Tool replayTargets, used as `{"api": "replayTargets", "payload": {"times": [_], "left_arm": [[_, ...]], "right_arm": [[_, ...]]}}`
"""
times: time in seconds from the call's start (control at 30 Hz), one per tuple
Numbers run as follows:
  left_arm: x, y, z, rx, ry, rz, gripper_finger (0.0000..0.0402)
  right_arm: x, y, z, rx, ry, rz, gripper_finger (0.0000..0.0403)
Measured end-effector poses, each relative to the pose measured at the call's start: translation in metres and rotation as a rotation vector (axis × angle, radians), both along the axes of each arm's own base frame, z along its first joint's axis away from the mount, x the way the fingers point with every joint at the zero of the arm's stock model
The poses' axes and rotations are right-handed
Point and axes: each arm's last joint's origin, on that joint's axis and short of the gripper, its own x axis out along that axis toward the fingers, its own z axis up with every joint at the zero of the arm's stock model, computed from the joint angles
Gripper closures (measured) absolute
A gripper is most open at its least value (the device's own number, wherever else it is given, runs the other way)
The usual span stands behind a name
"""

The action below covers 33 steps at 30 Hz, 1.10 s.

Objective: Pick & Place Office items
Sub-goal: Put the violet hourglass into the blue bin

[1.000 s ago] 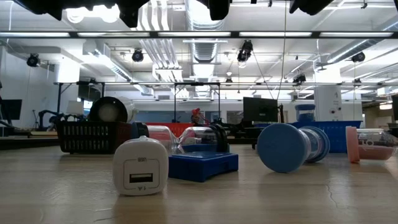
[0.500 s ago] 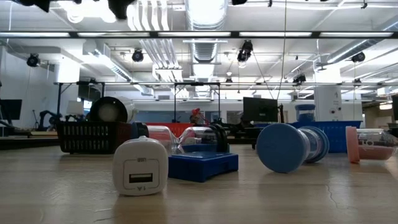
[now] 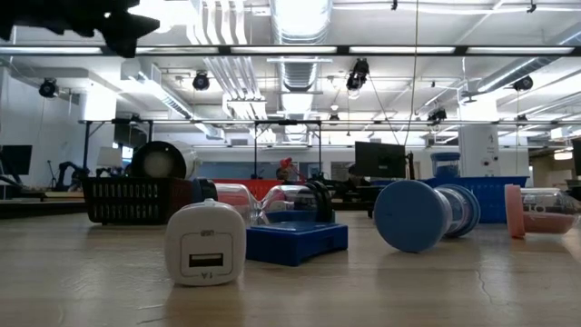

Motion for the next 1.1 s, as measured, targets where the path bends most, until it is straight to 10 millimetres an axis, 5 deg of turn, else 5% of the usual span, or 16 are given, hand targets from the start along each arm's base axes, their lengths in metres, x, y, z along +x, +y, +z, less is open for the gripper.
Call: {"api": "replayTargets", "payload": {"times": [0.23,0.7,1.1], "left_arm": [[-0.014,0.000,-0.027,0.013,-0.070,0.002,0.0383],[-0.004,0.004,-0.080,0.003,-0.141,0.151,0.0382],[-0.004,0.004,-0.081,-0.004,-0.151,0.144,0.0387]], "right_arm": [[-0.042,-0.009,0.002,0.142,0.124,-0.138,0.0214],[-0.089,-0.017,0.020,0.543,0.590,-0.496,0.0214],[-0.095,-0.018,0.042,0.693,0.843,-0.688,0.0214]]}}
